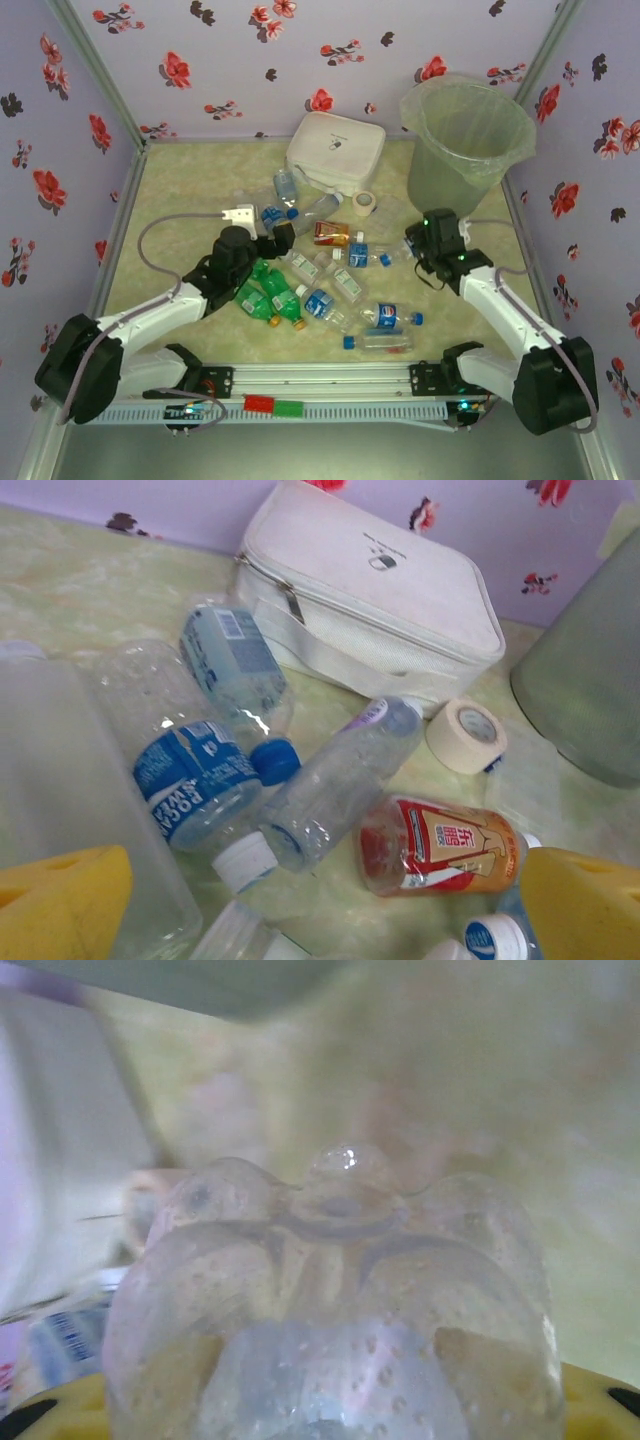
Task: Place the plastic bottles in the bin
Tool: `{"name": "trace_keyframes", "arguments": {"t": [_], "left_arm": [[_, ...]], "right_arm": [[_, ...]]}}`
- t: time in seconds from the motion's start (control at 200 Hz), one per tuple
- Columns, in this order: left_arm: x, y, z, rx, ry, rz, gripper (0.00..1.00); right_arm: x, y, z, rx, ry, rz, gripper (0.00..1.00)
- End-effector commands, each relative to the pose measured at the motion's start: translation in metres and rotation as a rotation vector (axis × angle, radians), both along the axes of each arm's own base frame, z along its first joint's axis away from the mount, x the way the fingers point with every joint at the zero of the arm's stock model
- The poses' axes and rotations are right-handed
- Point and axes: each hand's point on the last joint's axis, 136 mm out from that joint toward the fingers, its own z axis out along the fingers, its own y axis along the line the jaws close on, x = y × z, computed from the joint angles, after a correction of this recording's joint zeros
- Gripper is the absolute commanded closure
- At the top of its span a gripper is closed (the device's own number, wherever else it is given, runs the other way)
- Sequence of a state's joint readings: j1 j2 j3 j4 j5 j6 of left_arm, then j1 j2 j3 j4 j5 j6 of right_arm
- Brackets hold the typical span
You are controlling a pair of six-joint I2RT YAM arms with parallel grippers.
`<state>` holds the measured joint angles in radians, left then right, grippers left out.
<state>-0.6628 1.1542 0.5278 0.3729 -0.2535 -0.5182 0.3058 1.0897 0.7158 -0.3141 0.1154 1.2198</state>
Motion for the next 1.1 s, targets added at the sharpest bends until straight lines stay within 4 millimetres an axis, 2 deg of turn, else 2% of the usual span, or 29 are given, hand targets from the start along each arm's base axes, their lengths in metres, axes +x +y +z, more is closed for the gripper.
{"name": "trace_keyframes", "arguments": {"t": [0.0,0.205,0.31,0.38,0.46,0.54,0.65,0.73,0.925,1.095], "left_arm": [[0.003,0.021,0.006,-0.011,-0.007,0.069,0.00],[0.006,0.052,0.009,-0.048,-0.004,0.154,0.00],[0.007,0.062,0.010,-0.076,0.003,0.187,0.00],[0.006,0.065,0.009,-0.084,0.010,0.192,0.00],[0.005,0.065,0.008,-0.090,0.019,0.188,0.00],[0.004,0.064,0.005,-0.096,0.031,0.185,0.00],[0.002,0.064,0.003,-0.100,0.045,0.181,0.00],[0.000,0.063,0.000,-0.097,0.058,0.176,0.00],[-0.003,0.065,-0.002,-0.092,0.068,0.176,0.00],[-0.005,0.066,-0.002,-0.082,0.069,0.174,0.00]], "right_arm": [[0.019,-0.004,0.067,-0.176,-0.154,0.119,0.54],[0.046,0.006,0.176,-0.381,-0.338,0.286,0.55],[0.061,-0.002,0.232,-0.519,-0.420,0.306,0.54],[0.073,-0.015,0.266,-0.589,-0.462,0.277,0.53],[0.091,-0.034,0.289,-0.634,-0.492,0.234,0.53],[0.110,-0.060,0.302,-0.672,-0.498,0.163,0.53],[0.139,-0.085,0.303,-0.749,-0.473,0.108,0.52],[0.161,-0.096,0.290,-0.797,-0.422,0.099,0.52],[0.205,-0.107,0.238,-0.806,-0.278,0.136,0.51],[0.223,-0.112,0.193,-0.773,-0.184,0.149,0.48]]}}
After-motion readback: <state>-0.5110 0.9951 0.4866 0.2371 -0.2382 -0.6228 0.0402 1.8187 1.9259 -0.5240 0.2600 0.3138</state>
